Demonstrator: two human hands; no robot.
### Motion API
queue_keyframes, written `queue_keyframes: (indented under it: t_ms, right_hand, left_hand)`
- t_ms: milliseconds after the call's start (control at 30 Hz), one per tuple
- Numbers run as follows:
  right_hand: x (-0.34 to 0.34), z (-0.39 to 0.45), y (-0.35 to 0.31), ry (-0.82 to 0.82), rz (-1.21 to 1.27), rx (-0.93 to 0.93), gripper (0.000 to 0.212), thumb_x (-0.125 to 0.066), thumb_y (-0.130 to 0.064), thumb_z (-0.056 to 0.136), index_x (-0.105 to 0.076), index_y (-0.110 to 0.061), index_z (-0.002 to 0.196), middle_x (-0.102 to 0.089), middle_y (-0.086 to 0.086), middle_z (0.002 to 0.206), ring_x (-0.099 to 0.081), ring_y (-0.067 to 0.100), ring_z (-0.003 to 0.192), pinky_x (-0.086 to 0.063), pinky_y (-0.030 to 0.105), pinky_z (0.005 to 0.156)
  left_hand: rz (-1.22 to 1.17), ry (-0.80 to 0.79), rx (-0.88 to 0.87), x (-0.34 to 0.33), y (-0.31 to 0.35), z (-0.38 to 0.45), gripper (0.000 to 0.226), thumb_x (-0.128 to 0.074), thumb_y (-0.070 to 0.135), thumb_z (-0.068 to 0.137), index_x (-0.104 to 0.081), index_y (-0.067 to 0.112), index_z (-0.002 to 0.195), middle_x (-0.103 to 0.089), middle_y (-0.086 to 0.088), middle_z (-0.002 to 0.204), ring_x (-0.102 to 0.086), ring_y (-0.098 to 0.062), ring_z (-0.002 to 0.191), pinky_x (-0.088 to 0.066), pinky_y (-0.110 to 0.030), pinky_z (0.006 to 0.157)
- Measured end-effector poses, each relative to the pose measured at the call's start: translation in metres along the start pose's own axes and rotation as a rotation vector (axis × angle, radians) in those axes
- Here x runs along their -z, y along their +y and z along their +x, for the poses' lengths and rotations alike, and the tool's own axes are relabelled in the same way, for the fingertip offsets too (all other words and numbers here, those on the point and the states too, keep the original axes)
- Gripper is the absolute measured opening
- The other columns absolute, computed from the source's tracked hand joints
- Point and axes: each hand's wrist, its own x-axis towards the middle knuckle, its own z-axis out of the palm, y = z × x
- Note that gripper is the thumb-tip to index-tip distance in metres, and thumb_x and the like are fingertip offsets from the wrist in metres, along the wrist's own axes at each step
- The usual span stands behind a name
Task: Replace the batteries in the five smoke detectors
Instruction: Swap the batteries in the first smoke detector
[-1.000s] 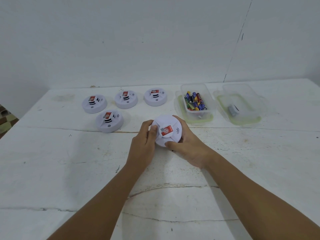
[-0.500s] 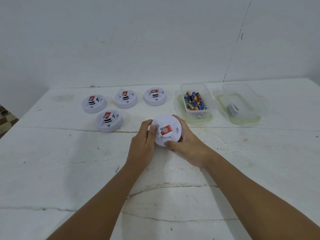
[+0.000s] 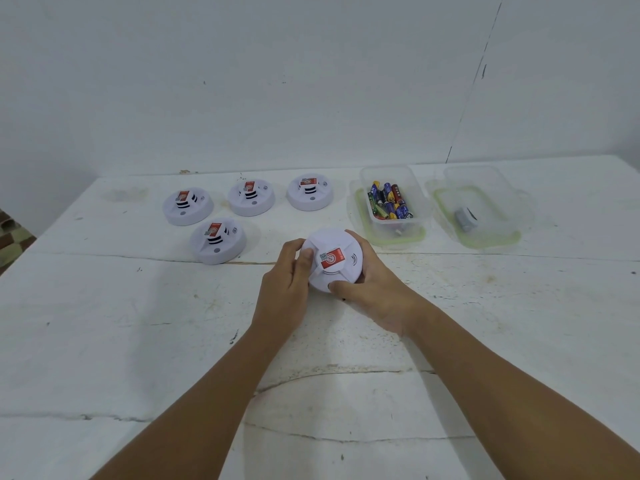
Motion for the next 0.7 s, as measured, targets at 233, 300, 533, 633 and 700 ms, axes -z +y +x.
queue_keyframes:
  t_ms: [233,300,533,633,700]
  right_hand:
    - [-0.001,0.002,0.001,0.000,0.060,-0.020,0.087,-0.067,0.009,0.091,-0.028,-0.030,0.158,-0.063,-0.003,0.137,-0.063,0.018,0.127,-0.054,0.041,0.104]
    - [-0.003,0.003,0.001,0.003,0.101,-0.028,0.085,-0.067,0.009,0.092,-0.030,-0.032,0.157,-0.065,-0.003,0.136,-0.064,0.021,0.126,-0.055,0.038,0.099]
    - [-0.004,0.004,-0.009,0.017,0.459,-0.091,0.052,-0.046,-0.007,0.091,-0.054,-0.031,0.136,-0.075,-0.002,0.119,-0.068,0.023,0.108,-0.045,0.041,0.089]
    - [-0.002,0.004,-0.006,0.033,0.533,-0.114,0.050,-0.033,-0.003,0.102,-0.052,-0.024,0.144,-0.073,0.005,0.126,-0.066,0.029,0.115,-0.037,0.051,0.102]
    - [-0.003,0.004,-0.006,0.027,0.556,-0.119,0.049,-0.033,-0.004,0.104,-0.050,-0.022,0.148,-0.071,0.008,0.132,-0.066,0.030,0.119,-0.039,0.053,0.109]
  left_hand:
    - [0.008,-0.001,-0.006,0.000,0.000,0.000,0.034,-0.037,0.045,0.109,-0.057,0.028,0.131,-0.072,0.012,0.106,-0.065,0.005,0.091,-0.047,-0.009,0.067]
    - [0.008,-0.004,-0.006,0.000,0.000,0.001,0.035,-0.037,0.044,0.109,-0.057,0.026,0.132,-0.073,0.010,0.109,-0.065,0.004,0.093,-0.047,-0.008,0.067]
    - [0.026,-0.001,-0.014,-0.001,-0.001,0.001,0.036,-0.036,0.046,0.109,-0.056,0.027,0.134,-0.071,0.012,0.109,-0.064,0.005,0.093,-0.046,-0.009,0.068]
    - [0.030,-0.003,-0.008,0.000,-0.002,0.002,0.035,-0.036,0.047,0.109,-0.056,0.030,0.132,-0.070,0.016,0.107,-0.064,0.005,0.094,-0.046,-0.011,0.069]
    - [0.032,-0.003,-0.005,-0.001,-0.002,0.002,0.034,-0.036,0.047,0.109,-0.057,0.031,0.132,-0.070,0.016,0.107,-0.064,0.005,0.095,-0.048,-0.014,0.071]
